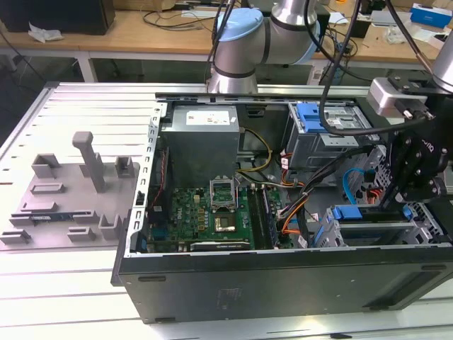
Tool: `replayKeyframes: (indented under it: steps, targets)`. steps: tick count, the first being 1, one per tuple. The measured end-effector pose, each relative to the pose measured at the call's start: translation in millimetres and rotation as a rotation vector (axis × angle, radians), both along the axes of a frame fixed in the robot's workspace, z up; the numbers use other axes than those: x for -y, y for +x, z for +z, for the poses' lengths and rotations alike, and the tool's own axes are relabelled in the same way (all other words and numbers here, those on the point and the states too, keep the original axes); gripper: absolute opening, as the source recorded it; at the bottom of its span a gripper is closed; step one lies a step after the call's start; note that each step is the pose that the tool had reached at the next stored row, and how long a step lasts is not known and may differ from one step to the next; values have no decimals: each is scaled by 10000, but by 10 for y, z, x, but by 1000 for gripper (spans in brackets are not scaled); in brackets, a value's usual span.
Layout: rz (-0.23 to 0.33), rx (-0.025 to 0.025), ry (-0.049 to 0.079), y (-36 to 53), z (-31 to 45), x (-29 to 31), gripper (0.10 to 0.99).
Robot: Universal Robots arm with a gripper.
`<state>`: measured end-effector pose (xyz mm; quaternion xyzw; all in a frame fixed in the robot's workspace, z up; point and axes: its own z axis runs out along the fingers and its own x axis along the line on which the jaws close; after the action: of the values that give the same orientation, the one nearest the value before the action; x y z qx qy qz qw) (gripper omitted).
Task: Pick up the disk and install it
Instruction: 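Insert the first disk wire, then insert the second disk wire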
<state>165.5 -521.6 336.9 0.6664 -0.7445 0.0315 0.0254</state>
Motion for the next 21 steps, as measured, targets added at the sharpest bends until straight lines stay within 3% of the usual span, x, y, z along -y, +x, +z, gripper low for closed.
replayKeyframes:
  steps: [3, 4, 10, 21]
  targets:
    - [2, -2, -7, 1, 42, 1, 231]
    - [2, -2, -4, 3, 69, 1, 302]
    - [2, -2, -5, 19, 298, 0, 302]
    - [2, -2, -8, 19, 311, 0, 302]
